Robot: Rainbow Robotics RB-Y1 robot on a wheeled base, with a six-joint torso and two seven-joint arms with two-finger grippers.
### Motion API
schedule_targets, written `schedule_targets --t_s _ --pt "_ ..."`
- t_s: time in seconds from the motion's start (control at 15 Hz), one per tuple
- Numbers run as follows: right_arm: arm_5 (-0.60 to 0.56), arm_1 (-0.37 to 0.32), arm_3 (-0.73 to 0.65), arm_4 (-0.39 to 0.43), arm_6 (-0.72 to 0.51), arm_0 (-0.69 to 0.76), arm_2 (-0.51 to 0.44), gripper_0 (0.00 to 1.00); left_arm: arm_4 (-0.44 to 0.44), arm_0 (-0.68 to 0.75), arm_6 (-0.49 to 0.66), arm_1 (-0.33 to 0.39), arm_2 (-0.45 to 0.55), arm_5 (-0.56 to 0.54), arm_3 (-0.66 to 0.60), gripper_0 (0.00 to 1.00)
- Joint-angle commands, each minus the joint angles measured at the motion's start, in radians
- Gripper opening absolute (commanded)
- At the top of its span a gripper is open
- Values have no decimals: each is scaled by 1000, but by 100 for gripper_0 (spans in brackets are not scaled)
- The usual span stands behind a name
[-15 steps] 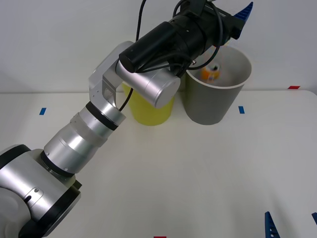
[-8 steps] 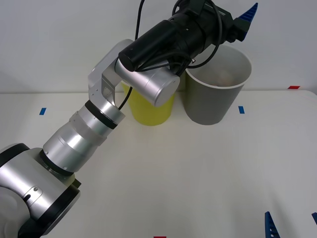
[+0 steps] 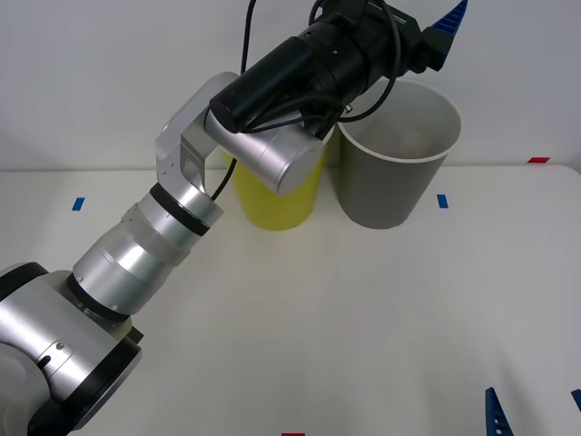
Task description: Put cans in the gray bin and PET bottles in the light green bin.
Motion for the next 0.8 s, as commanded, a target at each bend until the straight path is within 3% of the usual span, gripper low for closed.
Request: schedule_targets --t_s 0.07,0.27,0.53,0.8 --pt "0 0 0 0 0 0 0 100 1 52 10 46 5 -16 -79 100" --pt "0 0 0 0 0 0 0 100 2 107 10 111 18 -4 -179 100" --pt "0 0 0 0 0 0 0 100 -1 224 2 169 106 303 -459 100" --pt "0 0 0 0 0 0 0 100 -7 387 -21 217 189 447 -677 100"
